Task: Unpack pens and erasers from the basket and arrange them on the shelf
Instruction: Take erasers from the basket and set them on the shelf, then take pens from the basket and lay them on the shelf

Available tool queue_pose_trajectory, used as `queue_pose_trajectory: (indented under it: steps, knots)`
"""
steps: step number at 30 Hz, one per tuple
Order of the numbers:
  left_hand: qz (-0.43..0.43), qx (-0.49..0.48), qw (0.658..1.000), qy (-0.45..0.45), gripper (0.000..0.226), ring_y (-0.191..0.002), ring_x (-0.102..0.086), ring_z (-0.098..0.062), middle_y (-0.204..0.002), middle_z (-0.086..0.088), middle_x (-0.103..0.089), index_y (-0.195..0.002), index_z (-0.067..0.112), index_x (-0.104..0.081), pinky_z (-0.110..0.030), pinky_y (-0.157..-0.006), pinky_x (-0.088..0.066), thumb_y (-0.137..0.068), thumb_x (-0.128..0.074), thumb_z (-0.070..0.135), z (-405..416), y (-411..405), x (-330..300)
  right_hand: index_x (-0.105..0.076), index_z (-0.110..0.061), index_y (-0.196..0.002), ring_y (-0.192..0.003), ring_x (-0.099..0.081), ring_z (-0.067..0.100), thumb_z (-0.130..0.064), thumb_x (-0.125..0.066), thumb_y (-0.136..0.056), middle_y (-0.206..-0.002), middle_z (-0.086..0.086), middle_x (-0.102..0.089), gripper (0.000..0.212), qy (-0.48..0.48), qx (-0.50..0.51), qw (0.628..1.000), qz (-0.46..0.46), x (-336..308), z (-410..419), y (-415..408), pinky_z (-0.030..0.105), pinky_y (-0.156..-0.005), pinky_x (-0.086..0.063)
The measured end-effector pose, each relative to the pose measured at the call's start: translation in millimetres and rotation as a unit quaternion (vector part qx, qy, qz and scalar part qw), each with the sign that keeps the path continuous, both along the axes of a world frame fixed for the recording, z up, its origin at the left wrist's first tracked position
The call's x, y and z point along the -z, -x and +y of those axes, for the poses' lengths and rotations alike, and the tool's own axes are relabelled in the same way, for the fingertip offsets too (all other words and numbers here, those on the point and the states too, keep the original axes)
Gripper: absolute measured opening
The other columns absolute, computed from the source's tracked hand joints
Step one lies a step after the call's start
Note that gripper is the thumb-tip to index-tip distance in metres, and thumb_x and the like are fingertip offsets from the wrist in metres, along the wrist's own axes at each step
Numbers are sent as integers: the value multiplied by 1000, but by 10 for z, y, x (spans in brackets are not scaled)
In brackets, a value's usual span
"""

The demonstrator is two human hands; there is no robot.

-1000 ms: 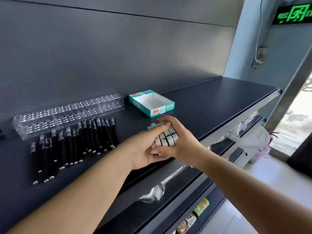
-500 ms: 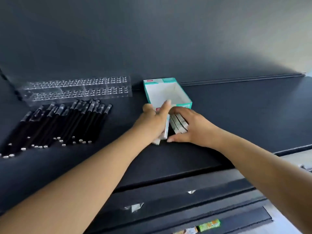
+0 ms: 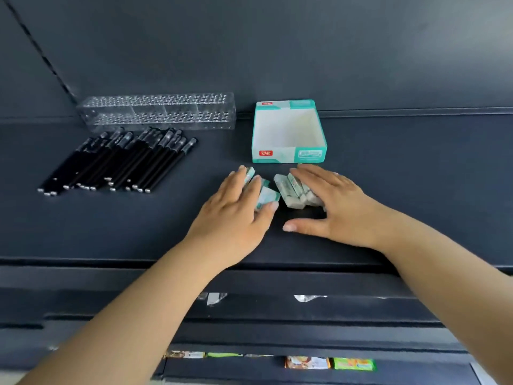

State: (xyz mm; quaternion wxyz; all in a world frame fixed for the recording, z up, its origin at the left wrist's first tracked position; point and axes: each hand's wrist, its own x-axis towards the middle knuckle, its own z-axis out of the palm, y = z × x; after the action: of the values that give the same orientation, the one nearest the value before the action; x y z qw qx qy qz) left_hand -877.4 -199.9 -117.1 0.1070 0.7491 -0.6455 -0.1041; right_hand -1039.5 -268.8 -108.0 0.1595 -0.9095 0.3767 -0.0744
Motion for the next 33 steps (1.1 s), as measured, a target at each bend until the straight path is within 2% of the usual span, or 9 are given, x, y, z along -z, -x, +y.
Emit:
queue_pose_trajectory:
  steps: [4, 9, 12, 17, 20, 22, 24, 29, 33]
  knots:
    - [-37, -46, 998, -11, 59, -142, 12, -12, -156, 3, 10, -147, 31, -3, -30, -113, 2, -93, -16, 53, 61, 58, 15, -1, -28, -146, -142, 1, 9, -67, -37, -79, -155, -10, 2, 86, 28, 14, 998, 61, 12, 67, 110, 28, -113, 4]
    - [-29, -78, 996, 31, 62, -143, 4, -13, -156, -1, -2, -143, 17, -18, -28, -113, -2, -92, -27, 52, 87, 89, 57, -5, -28, -147, -143, 1, 12, -66, -32, -81, -155, -8, 1, 80, 45, 16, 996, 73, 36, 89, 139, 31, -114, 4]
    - [0, -65, 995, 81, 57, -143, -4, -12, -154, 0, -14, -137, 16, -27, -26, -112, -7, -91, -32, 49, 109, 93, 56, -13, -27, -146, -142, -4, 13, -62, -36, -83, -155, -7, -5, 75, 53, 6, 997, 51, 55, 96, 132, 31, -114, 1]
    - [58, -44, 990, 121, 44, -142, -10, -11, -152, 1, -23, -138, 19, -37, -25, -111, -9, -98, -28, 34, 131, 70, 4, -36, -23, -138, -140, -14, 10, -54, -49, -81, -152, -5, -19, 66, 55, 24, 997, -40, 5, 152, 65, 35, -114, -2]
    - [117, -59, 973, 189, 36, -133, -31, -9, -141, 1, -43, -128, 17, -52, -21, -108, -19, -99, -32, 25, 284, -51, -106, -47, -20, -130, -135, -28, 14, -45, -51, -85, -144, -5, -35, 52, 99, 6, 992, -77, -108, 230, -53, 37, -113, -10]
    - [141, -79, 964, 210, 33, -111, -48, -2, -121, 8, -58, -120, 20, -59, -13, -90, -31, -98, -36, 26, 498, -234, -232, -54, -16, -122, -125, -41, 18, -40, -52, -87, -134, -2, -47, 42, 103, -22, 990, -96, -232, 333, -252, 33, -106, -28]
    - [152, -114, 956, 224, 29, -98, -57, -7, -104, 10, -65, -112, 26, -64, -19, -80, -39, -96, -40, 30, 765, -478, -388, -58, -17, -114, -114, -50, 18, -40, -50, -89, -123, -2, -56, 35, 114, -49, 988, -91, -352, 491, -538, 30, -96, -37]
    - [98, -205, 927, 299, 22, -95, -59, -7, -93, 11, -67, -97, 25, -68, -22, -84, -41, -93, -47, 28, 1762, -1394, -785, -62, -25, -97, -91, -58, 16, -41, -44, -92, -99, -6, -63, 25, 140, -145, 975, -87, -626, 1237, -1636, 31, -78, -48]
    - [30, -284, 898, 336, 21, -88, -62, -22, -85, -5, -71, -88, 17, -69, -33, -83, -45, -92, -51, 26, 2875, -2260, -981, -56, -25, -85, -86, -55, 18, -41, -41, -93, -93, -4, -62, 23, 176, -228, 950, -118, -816, 2129, -2693, 32, -76, -48]
